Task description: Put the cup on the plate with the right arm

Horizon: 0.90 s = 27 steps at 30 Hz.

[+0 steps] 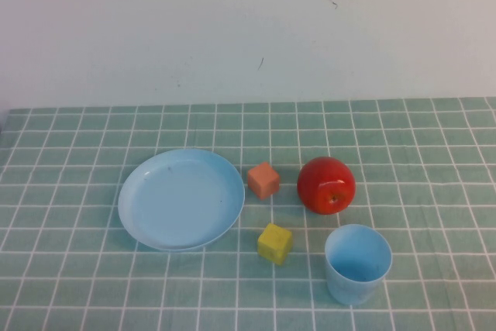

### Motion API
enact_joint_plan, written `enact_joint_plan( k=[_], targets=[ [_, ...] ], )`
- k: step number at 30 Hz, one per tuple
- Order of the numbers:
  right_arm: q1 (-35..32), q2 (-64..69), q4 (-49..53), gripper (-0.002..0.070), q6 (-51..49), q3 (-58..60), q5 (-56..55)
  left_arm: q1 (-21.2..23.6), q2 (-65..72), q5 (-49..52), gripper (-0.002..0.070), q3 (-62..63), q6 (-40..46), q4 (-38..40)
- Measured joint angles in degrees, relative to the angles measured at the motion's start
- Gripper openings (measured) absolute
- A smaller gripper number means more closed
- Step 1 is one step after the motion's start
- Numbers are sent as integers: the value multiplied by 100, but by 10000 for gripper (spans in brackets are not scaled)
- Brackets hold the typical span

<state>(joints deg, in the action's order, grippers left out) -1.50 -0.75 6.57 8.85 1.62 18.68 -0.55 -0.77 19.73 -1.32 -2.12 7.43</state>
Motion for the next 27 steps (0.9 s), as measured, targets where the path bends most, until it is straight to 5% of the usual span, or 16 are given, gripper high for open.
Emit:
enact_joint_plan(
  k=[11,19,22,27],
  targets=[
    [0,0,10,-2,-25,11,-3399,0,0,0,-3,0,0,0],
    [0,0,-348,-2,-502,-114,-7014,0,0,0,-3,0,-11,0],
    [0,0,-360,-2,-1215,-765,-6926,0,0,0,-3,0,-11,0],
    [0,15,-299,-2,-1605,-2630,-4603,0,0,0,-3,0,-11,0]
  ],
)
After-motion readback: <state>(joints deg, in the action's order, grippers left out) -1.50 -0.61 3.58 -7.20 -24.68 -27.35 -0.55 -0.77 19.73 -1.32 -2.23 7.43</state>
